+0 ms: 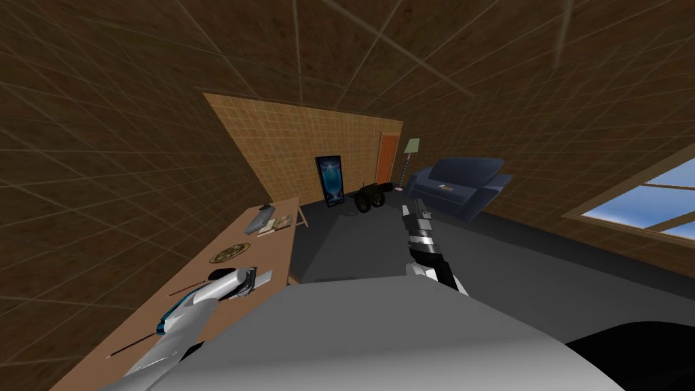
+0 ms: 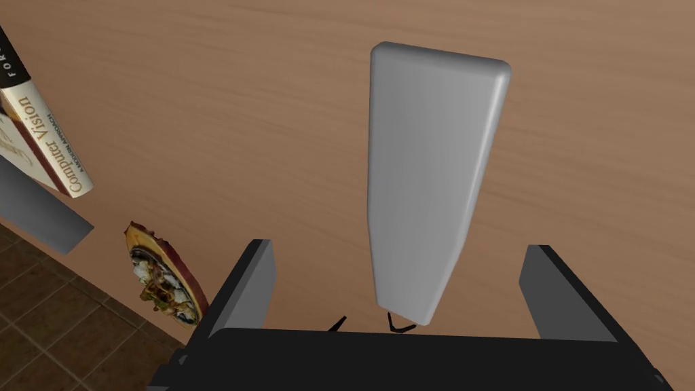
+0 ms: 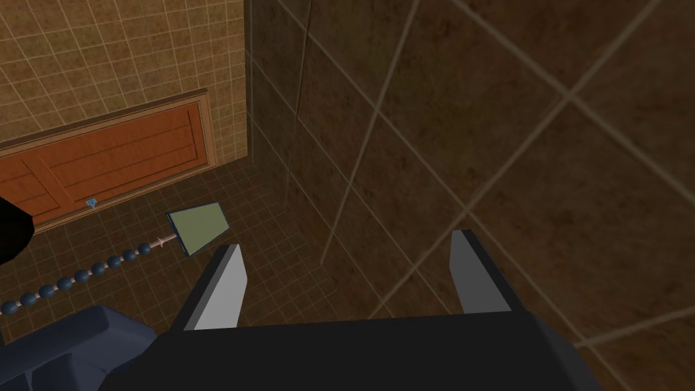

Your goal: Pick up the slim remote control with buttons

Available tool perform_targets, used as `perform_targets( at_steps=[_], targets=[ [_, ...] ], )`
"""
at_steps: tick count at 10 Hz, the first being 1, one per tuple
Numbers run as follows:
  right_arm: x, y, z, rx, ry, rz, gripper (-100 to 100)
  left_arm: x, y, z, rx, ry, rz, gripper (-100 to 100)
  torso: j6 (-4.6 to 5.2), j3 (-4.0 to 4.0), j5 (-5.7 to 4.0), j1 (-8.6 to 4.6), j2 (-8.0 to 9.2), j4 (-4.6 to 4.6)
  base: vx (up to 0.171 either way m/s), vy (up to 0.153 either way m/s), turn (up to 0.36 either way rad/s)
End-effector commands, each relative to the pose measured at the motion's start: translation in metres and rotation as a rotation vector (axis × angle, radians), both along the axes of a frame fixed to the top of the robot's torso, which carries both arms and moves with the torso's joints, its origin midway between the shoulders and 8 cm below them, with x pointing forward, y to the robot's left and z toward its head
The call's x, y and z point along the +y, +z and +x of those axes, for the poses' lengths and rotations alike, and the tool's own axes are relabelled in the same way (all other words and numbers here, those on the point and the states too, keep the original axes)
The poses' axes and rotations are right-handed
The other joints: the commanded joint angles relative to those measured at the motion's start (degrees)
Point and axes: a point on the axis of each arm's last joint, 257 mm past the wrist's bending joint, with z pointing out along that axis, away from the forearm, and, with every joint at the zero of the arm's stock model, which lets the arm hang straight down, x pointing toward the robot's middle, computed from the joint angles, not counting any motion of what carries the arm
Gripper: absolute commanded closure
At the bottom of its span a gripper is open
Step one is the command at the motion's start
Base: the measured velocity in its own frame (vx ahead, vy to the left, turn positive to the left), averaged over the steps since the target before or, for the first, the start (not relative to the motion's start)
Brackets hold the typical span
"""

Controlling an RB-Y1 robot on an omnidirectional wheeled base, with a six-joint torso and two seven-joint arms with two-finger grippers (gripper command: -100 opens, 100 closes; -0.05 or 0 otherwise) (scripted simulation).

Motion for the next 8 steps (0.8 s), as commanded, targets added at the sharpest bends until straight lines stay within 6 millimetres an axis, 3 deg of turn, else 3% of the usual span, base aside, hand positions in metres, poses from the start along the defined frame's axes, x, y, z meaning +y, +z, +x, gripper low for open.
perform_targets(
  at_steps=[1, 8],
  targets=[
    [0.000, 0.000, 0.000, 0.000, 0.000, 0.000, 0, 0.001, -0.008, -0.016, 0.038, 0.030, -0.027, -100, 0.00, 0.00, 0.00, 0.00, 0.00, 0.00, -0.033, 0.080, -0.114],
    [0.000, 0.000, 0.000, 0.000, 0.000, 0.000, 0, -0.008, -0.025, -0.053, 0.151, 0.143, -0.173, -100, -0.09, 0.02, 0.02, -0.03, 0.03, 0.00, -0.038, 0.079, -0.145]
  ],
)
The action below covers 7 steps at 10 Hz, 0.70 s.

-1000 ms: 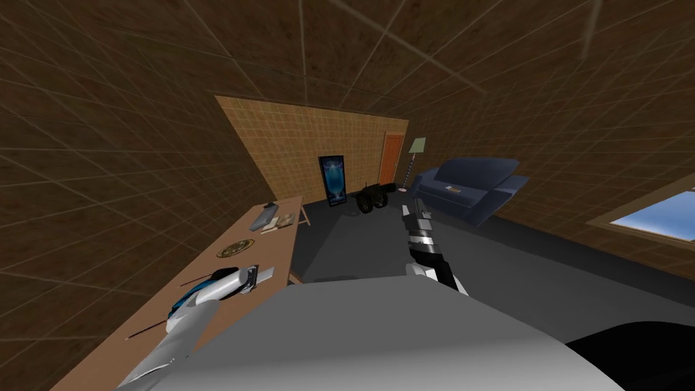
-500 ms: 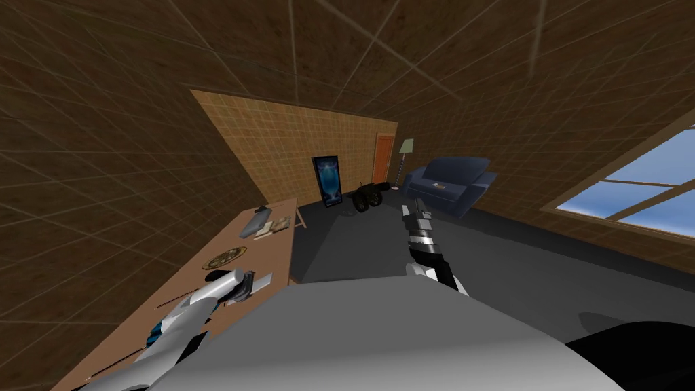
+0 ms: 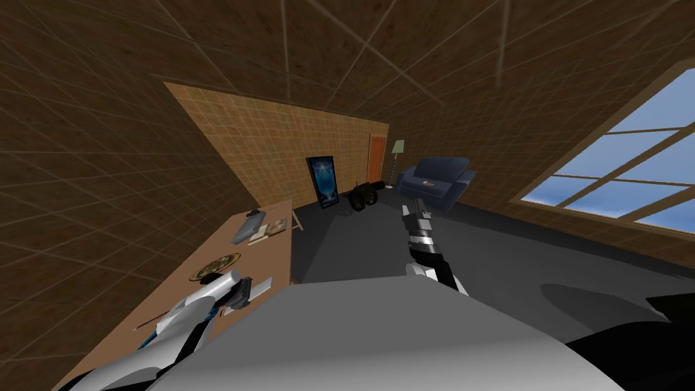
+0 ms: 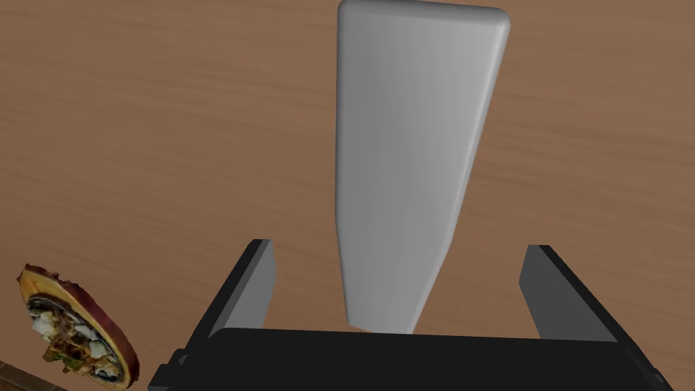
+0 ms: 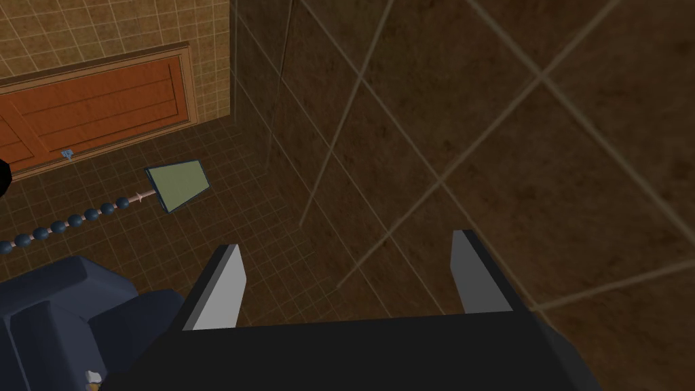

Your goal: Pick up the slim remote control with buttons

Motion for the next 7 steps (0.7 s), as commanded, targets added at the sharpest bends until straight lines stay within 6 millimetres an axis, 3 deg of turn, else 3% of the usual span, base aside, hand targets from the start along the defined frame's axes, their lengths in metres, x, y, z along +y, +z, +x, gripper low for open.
perform_targets(
  at_steps=[1, 7],
  targets=[
    [0.000, 0.000, 0.000, 0.000, 0.000, 0.000, 0, -0.008, -0.003, -0.008, 0.030, 0.029, -0.052, -100, 0.00, 0.00, 0.00, 0.00, 0.00, 0.00, -0.086, 0.123, -0.246],
    [0.000, 0.000, 0.000, 0.000, 0.000, 0.000, 0, -0.036, -0.015, -0.027, 0.097, 0.080, -0.172, -100, -0.03, 0.05, 0.05, 0.20, 0.09, 0.01, -0.065, 0.119, -0.153]
  ],
)
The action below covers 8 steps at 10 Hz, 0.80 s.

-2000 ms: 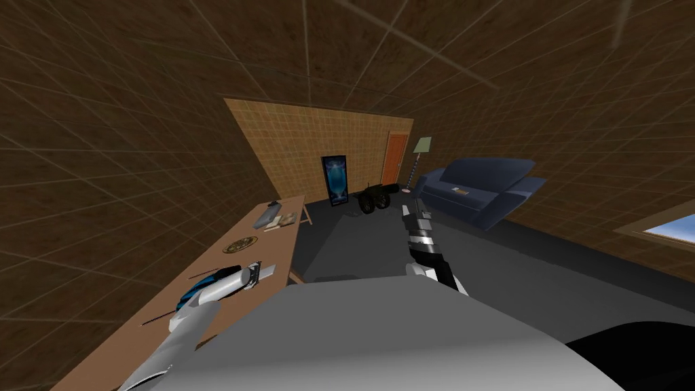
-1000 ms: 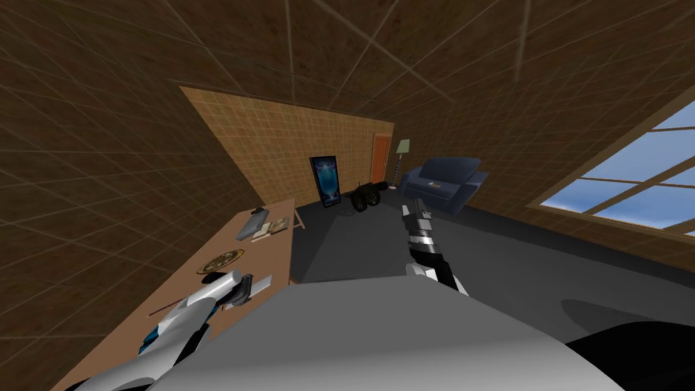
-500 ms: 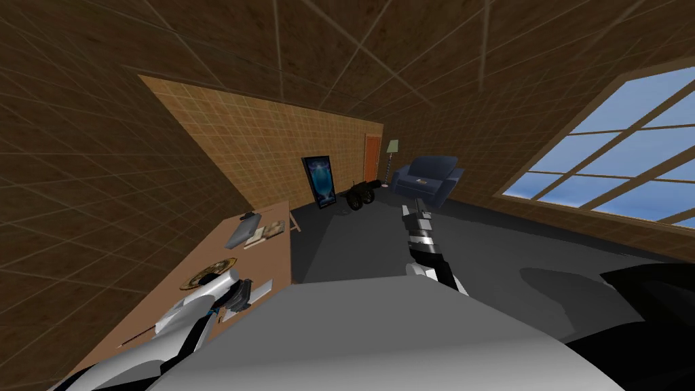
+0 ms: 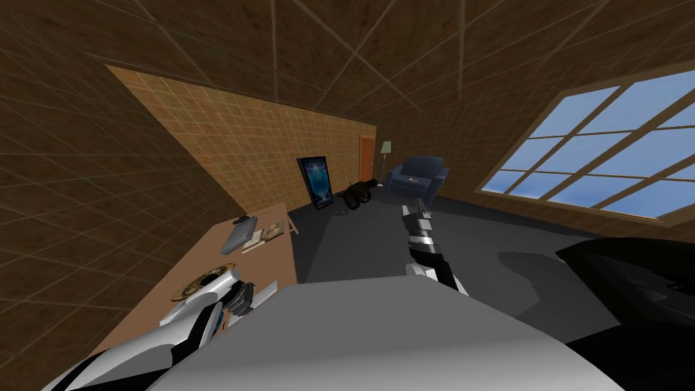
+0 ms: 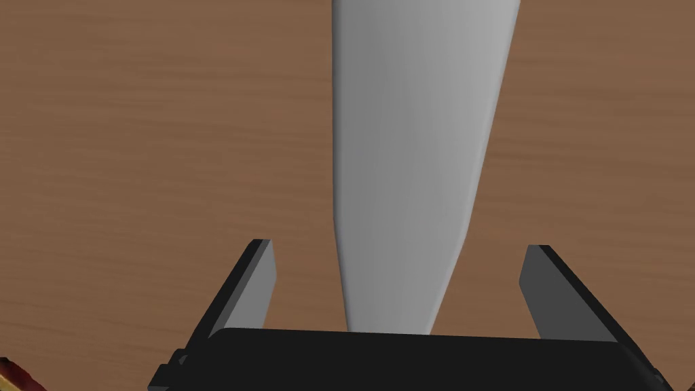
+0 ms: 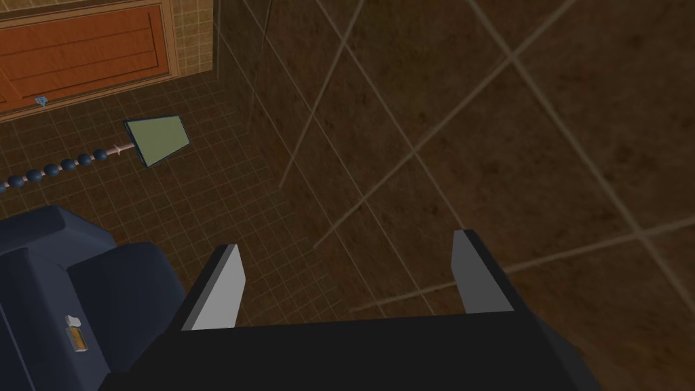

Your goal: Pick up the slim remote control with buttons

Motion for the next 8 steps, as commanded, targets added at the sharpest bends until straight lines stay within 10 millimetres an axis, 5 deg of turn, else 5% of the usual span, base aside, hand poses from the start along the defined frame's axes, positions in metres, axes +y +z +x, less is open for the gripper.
perform_targets(
  at_steps=[1, 4, 8],
  targets=[
    [0.000, 0.000, 0.000, 0.000, 0.000, 0.000, 0, -0.008, -0.004, -0.004, 0.014, 0.007, -0.028, -100, 0.00, 0.00, 0.00, 0.00, 0.00, 0.00, -0.039, 0.064, -0.088],
    [0.000, 0.000, 0.000, 0.000, 0.000, 0.000, 0, -0.037, -0.017, -0.013, 0.049, 0.015, -0.099, -100, 0.00, -0.04, 0.00, 0.01, -0.06, -0.02, -0.053, 0.114, -0.132],
    [0.000, 0.000, 0.000, 0.000, 0.000, 0.000, 0, -0.036, -0.016, -0.013, 0.049, 0.016, -0.099, -100, 0.00, -0.17, -0.08, -0.37, -0.30, -0.07, -0.002, 0.032, -0.008]
  ],
)
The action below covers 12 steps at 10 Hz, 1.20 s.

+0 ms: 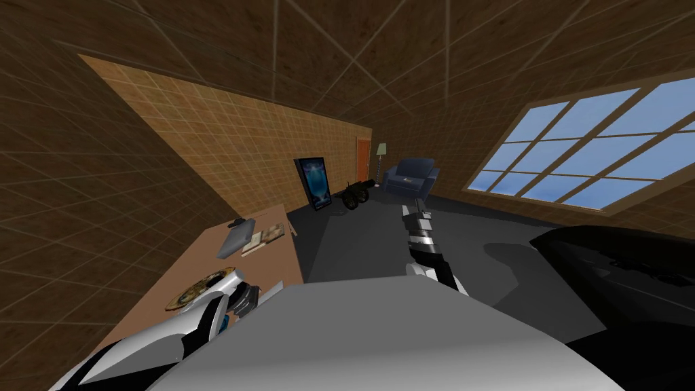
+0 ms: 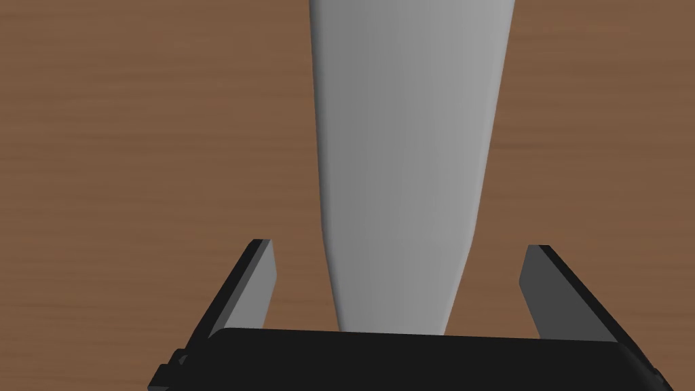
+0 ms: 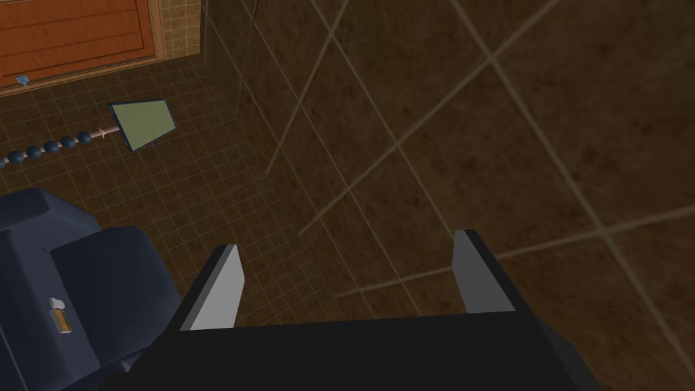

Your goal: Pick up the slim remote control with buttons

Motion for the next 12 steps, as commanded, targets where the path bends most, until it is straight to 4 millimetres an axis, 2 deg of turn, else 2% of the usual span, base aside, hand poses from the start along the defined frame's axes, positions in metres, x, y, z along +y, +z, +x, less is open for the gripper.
perform_targets(
  at_steps=[1, 2, 4, 5, 9, 12],
  targets=[
    [0.000, 0.000, 0.000, 0.000, 0.000, 0.000, 0, 0.000, 0.000, 0.000, 0.000, 0.000, 0.000, 0, 0.00, 0.00, 0.00, 0.00, 0.00, 0.00, 0.000, 0.000, 0.000],
    [0.000, 0.000, 0.000, 0.000, 0.000, 0.000, 0, -0.009, -0.005, 0.006, 0.001, 0.016, 0.000, -100, 0.00, 0.00, 0.00, 0.00, 0.01, 0.00, -0.059, 0.049, -0.115],
    [0.000, 0.000, 0.000, 0.000, 0.000, 0.000, 0, -0.009, -0.005, 0.006, 0.001, 0.016, 0.000, -100, 0.00, 0.14, 0.04, 0.18, 0.24, 0.05, -0.053, 0.040, -0.026],
    [0.000, 0.000, 0.000, 0.000, 0.000, 0.000, 0, -0.017, -0.010, 0.013, 0.001, 0.031, 0.001, -100, -0.01, 0.10, 0.03, 0.12, 0.17, 0.04, -0.056, 0.032, -0.102],
    [0.000, 0.000, 0.000, 0.000, 0.000, 0.000, 0, -0.026, -0.014, 0.021, -0.003, 0.045, 0.003, -100, 0.00, 0.14, 0.05, 0.23, 0.24, 0.05, -0.055, 0.051, -0.054],
    [0.000, 0.000, 0.000, 0.000, 0.000, 0.000, 0, -0.045, -0.023, 0.034, -0.004, 0.076, 0.002, -100, 0.00, 0.19, 0.06, 0.26, 0.33, 0.07, -0.088, 0.066, -0.099]
  ],
)
